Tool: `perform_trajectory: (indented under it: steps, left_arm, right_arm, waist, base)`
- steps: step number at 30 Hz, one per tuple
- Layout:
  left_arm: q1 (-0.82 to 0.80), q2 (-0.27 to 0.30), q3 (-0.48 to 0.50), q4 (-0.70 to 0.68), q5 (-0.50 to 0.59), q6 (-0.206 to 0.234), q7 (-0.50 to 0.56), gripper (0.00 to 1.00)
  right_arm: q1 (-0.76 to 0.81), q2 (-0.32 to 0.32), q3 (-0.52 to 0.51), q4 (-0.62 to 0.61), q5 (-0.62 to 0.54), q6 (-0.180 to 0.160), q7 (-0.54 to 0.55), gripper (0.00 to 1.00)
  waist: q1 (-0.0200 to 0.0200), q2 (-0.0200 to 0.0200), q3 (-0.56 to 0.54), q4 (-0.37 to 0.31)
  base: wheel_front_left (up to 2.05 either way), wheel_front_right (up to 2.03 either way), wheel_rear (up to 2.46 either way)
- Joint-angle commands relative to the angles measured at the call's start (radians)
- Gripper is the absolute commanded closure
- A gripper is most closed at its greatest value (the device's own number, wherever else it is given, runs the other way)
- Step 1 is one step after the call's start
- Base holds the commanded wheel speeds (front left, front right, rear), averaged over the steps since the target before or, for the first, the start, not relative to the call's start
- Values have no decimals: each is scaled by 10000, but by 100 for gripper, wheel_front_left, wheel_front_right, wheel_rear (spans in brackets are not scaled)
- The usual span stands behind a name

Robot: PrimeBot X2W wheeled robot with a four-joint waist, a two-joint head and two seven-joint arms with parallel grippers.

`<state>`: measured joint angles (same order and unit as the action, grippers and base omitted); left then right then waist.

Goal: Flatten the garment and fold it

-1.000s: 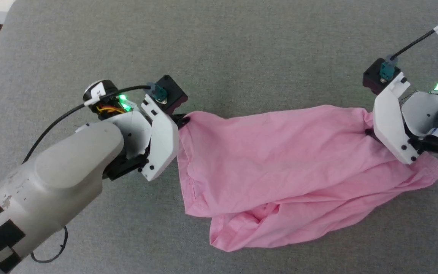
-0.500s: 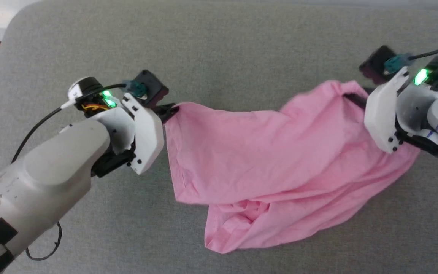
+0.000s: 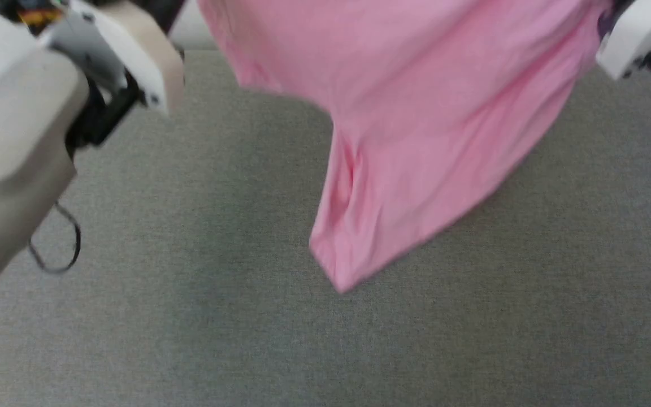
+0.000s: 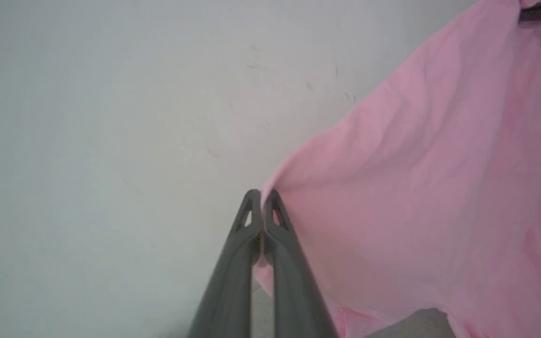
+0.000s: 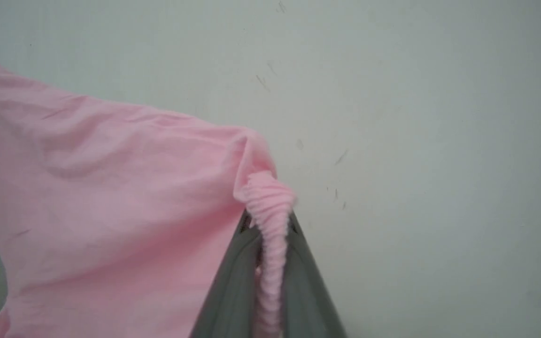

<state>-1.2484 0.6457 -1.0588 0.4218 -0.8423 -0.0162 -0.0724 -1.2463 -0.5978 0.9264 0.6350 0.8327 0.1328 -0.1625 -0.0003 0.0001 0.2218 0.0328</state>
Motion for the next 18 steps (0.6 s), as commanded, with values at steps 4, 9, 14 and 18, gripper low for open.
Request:
perform_trajectory:
  steps: [4,9,14,18]
  left_arm:
    - [-1057,-378,491,316,356,499,-552,100]
    - [-2542,-726,979,845,765,848,-1046,100]
    - [-3979,-1083,1402,1400,1098,1026,-1434,100]
    - [-4783,-1329,1632,1749,1359,1109,-1675,100]
  right_arm:
    - [-1044,431,-659,572,-763,-21,-289,100]
    - [-2661,838,-1546,1210,-1848,-21,-581,100]
    - [-4266,1097,-2235,1734,-3034,-21,-792,100]
    - [-5046,1364,-2605,2129,-3819,-21,-885,100]
  waist:
    - [3,-1,740,-135]
    - [3,-1,1559,-205]
    - [3,-1,2300,-231]
    - [3,-1,2778,-235]
  base:
    - [0,0,0]
    - [0,0,0]
    - [0,0,0]
    - [0,0,0]
